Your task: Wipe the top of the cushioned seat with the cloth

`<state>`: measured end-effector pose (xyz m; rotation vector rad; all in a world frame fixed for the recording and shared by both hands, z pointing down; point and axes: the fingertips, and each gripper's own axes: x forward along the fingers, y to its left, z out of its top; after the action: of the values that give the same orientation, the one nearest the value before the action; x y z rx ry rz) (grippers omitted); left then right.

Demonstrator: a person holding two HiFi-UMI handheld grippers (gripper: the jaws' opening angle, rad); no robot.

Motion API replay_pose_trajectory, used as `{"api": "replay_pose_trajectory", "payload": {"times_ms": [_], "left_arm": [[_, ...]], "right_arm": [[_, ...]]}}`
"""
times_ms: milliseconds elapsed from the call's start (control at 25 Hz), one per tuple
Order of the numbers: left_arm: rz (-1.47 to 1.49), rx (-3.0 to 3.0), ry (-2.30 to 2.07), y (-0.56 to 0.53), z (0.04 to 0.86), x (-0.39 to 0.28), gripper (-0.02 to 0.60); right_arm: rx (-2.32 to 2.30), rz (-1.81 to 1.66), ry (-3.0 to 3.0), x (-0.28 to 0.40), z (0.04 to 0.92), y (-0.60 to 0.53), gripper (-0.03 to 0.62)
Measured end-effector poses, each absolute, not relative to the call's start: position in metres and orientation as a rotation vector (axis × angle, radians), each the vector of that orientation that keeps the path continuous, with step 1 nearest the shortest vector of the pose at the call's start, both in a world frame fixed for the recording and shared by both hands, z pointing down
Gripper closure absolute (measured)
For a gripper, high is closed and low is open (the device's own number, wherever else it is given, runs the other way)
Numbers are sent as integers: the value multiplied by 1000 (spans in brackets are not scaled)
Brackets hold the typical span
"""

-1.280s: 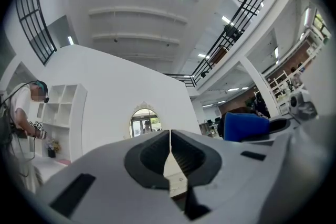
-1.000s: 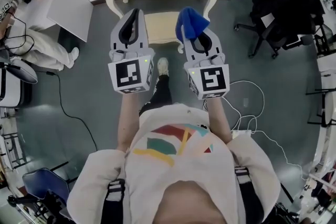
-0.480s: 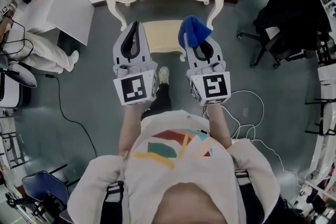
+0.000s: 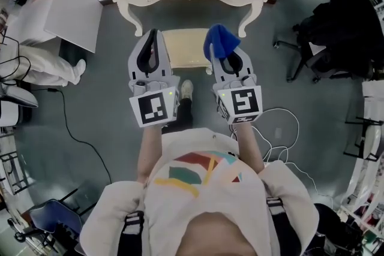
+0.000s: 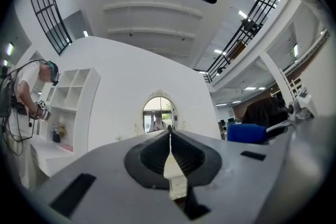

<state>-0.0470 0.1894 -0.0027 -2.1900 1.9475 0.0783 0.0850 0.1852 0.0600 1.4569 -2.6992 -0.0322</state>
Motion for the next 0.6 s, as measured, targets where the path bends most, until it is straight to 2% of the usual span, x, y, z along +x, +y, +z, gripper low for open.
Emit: {"api": "replay_pose_trajectory", "payload": {"times_ms": [600], "left_arm": [[52, -2273, 1910, 14, 13, -102, 575]], "right_arm": [[1522, -26, -2527, 32, 67, 13, 563]]}}
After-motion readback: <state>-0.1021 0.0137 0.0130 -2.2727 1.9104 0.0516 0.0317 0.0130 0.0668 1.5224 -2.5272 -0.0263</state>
